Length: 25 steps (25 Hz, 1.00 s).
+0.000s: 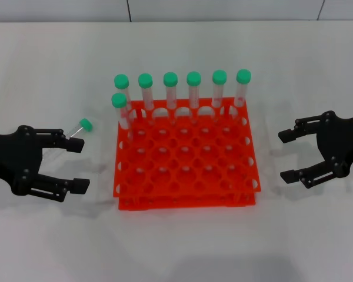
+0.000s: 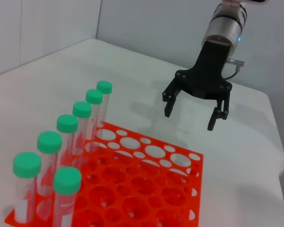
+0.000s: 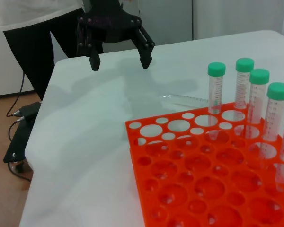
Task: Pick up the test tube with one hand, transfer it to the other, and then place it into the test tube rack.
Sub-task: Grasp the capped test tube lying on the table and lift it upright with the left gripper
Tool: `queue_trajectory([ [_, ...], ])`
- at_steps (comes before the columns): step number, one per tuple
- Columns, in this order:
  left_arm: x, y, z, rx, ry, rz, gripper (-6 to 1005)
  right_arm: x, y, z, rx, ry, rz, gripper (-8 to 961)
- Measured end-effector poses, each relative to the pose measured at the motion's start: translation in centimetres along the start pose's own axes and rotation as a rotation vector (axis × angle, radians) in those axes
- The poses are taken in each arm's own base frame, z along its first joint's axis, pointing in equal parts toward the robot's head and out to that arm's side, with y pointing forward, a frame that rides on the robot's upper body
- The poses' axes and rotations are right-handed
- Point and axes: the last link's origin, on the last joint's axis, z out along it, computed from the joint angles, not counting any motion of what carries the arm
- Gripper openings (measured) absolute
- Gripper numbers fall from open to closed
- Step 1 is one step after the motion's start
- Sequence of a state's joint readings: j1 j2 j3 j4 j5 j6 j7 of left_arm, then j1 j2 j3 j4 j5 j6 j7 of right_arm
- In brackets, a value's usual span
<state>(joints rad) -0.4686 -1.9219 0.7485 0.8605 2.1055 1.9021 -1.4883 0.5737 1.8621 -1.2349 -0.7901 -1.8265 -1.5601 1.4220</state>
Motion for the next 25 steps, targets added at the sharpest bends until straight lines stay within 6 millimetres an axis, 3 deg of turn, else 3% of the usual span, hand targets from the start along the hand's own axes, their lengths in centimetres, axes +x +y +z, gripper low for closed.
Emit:
queue_trajectory([
  [25,0.27,-0.02,-0.24,0.020,-0.030,-0.081,887,-0.27,0.27,0.32,-0.007,-0.009,-0.013,838],
])
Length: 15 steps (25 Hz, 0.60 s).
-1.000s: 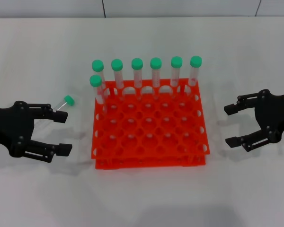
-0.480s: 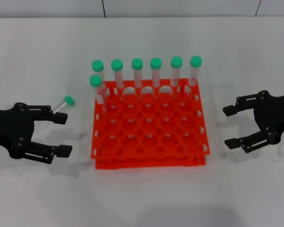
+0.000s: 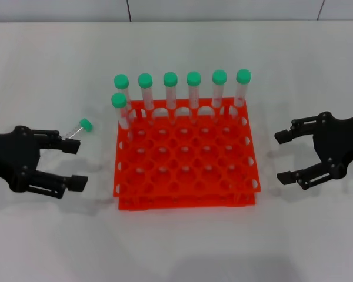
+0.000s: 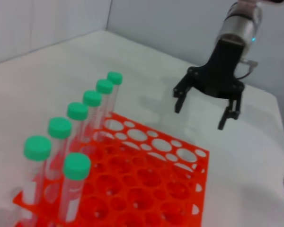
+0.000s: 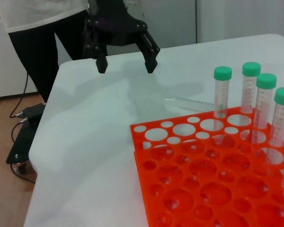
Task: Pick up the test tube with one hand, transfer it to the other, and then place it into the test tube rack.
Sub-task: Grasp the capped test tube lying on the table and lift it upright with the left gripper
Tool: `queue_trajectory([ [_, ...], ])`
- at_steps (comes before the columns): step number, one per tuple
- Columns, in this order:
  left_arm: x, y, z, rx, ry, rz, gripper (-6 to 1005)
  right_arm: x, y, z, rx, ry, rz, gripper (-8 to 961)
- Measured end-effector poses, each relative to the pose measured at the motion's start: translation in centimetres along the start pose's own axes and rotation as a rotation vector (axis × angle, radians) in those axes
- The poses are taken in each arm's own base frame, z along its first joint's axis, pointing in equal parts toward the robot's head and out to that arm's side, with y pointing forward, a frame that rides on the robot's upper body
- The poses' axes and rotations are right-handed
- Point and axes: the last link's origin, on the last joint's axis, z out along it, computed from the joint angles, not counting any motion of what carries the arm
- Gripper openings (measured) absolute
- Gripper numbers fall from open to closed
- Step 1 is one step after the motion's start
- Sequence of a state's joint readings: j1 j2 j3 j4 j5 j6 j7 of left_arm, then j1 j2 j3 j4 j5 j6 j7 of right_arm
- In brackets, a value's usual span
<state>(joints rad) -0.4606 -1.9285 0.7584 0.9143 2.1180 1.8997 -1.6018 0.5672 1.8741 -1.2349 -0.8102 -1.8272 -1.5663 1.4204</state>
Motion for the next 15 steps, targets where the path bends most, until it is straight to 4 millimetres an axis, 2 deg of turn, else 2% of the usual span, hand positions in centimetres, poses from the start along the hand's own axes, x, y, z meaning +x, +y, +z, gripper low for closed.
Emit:
queue_trajectory([
  [5,0.8,0.0,-0.4,0.053,-0.095,-0.084,887,-0.3,-0.1,0.1,0.008,0.000,-0.018,839],
  [11,1.7,-1.0,-0.5,0.121,-0.272,-0.242,888,-0.4,-0.2,0.1,0.010,0.003,-0.024,838],
  [15,2.3,-1.6,-0.8,0.176,-0.324,-0.278,888,-0.4,-0.2,0.1,0.009,0.006,-0.025,839],
])
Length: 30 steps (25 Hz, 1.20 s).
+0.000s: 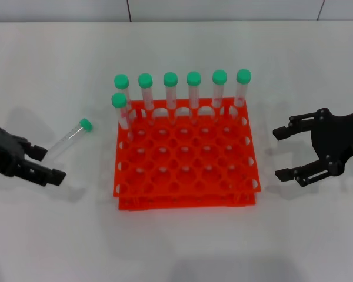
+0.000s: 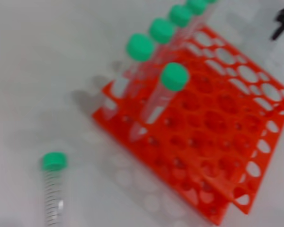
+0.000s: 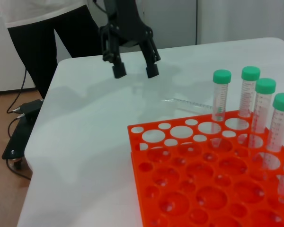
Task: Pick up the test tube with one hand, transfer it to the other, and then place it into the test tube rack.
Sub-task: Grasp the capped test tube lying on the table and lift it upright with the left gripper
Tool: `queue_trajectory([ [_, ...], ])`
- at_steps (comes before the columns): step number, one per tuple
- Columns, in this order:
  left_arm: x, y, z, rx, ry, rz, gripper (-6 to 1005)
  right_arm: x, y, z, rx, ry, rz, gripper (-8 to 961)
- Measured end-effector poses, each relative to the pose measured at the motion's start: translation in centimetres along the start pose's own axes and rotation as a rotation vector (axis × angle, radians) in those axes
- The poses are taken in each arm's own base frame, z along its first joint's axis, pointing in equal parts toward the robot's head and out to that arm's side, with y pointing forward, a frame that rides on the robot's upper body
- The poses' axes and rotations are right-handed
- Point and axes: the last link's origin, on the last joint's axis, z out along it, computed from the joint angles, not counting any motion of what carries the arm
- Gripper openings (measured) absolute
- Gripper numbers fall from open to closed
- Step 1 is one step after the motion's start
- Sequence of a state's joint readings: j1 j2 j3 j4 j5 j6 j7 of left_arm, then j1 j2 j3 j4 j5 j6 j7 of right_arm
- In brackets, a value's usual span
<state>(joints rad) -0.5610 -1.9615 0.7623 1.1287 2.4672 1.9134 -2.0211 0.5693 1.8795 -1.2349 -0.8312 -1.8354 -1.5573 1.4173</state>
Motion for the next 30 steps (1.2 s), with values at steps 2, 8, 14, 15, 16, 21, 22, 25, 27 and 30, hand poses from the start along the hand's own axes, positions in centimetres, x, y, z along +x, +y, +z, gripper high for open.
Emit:
queue_trajectory([
  [2,0.4,-0.3,-0.2,0.042,-0.019,-0.020,888,0.0,0.0,0.0,0.000,0.002,0.000,839],
  [8,1.2,-1.2,0.0,0.151,-0.082,-0.046,887,0.0,0.0,0.1,0.001,0.002,-0.001,838],
  [14,1.4,-2.1,1.4,0.245,-0.147,-0.046,887,0.1,0.0,0.1,0.002,0.004,0.001,839],
  [15,1.5,-2.2,1.5,0.258,-0.143,-0.049,887,0.1,0.0,0.1,0.002,0.004,0.001,839],
  [16,1.5,-2.4,1.6,0.275,-0.141,-0.056,887,0.1,0.0,0.1,0.002,0.004,0.002,839],
  [21,1.1,-3.5,2.2,0.315,-0.144,-0.088,888,0.1,0.1,0.2,0.001,0.001,0.004,839],
  [22,1.0,-3.7,2.4,0.315,-0.148,-0.091,888,0.1,0.1,0.2,0.000,0.000,0.005,839],
  [25,0.7,-4.0,3.4,0.312,-0.163,-0.093,874,0.1,0.2,0.4,-0.003,-0.003,0.006,839],
  [27,0.6,-4.2,3.7,0.315,-0.164,-0.094,864,0.1,0.2,0.4,-0.004,-0.004,0.006,839],
  [30,0.6,-4.5,4.3,0.324,-0.164,-0.095,850,0.1,0.3,0.6,-0.006,-0.006,0.006,838],
])
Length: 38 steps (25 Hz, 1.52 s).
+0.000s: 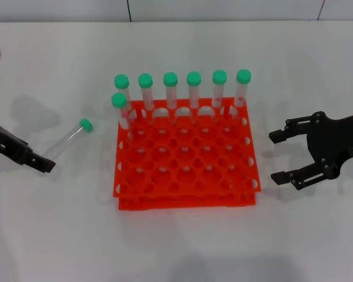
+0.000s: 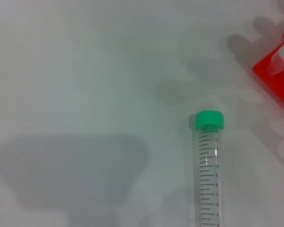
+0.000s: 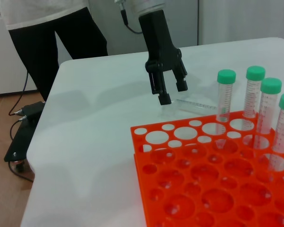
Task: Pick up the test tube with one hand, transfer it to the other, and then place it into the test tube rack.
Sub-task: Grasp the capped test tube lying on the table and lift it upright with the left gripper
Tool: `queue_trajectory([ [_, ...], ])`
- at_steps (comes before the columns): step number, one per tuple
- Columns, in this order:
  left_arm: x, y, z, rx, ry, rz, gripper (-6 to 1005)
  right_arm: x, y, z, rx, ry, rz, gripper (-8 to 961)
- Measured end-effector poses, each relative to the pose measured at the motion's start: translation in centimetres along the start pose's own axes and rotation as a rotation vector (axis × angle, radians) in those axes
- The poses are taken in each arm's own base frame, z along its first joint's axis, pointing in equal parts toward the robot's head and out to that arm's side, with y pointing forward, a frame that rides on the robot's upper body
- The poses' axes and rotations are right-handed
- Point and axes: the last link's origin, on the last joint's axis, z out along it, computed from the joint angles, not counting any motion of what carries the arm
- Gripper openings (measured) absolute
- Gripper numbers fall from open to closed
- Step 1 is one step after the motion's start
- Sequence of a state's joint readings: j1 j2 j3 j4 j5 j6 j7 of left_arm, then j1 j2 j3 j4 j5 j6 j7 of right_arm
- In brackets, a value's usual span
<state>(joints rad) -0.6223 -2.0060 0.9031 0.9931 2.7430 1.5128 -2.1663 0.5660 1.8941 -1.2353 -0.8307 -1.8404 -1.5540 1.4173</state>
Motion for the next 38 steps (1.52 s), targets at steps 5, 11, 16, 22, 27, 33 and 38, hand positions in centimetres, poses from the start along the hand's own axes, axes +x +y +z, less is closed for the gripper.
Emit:
queue_trajectory([
  [5,0.1,0.1,0.6,-0.011,-0.007,0.002,826,0.0,0.0,0.1,0.000,-0.001,0.000,838],
  [11,0.8,0.0,0.6,-0.005,0.002,0.008,798,0.1,0.0,0.1,0.003,-0.001,0.001,838],
  [16,0.8,0.0,0.8,0.003,0.000,0.006,600,0.1,0.0,0.1,0.004,-0.001,0.001,839],
  [22,0.6,0.2,1.1,-0.010,-0.014,-0.001,471,-0.1,0.0,0.3,0.005,-0.005,-0.004,839],
  [27,0.8,0.1,1.0,-0.007,-0.014,-0.016,364,-0.2,-0.1,0.4,0.003,-0.006,-0.007,838],
  [33,0.7,0.1,1.4,-0.008,-0.037,-0.016,252,-0.4,-0.1,0.5,0.004,-0.009,-0.011,838],
  [38,0.9,-0.2,1.5,0.006,-0.029,-0.021,188,-0.4,-0.1,0.5,0.004,-0.009,-0.013,838],
])
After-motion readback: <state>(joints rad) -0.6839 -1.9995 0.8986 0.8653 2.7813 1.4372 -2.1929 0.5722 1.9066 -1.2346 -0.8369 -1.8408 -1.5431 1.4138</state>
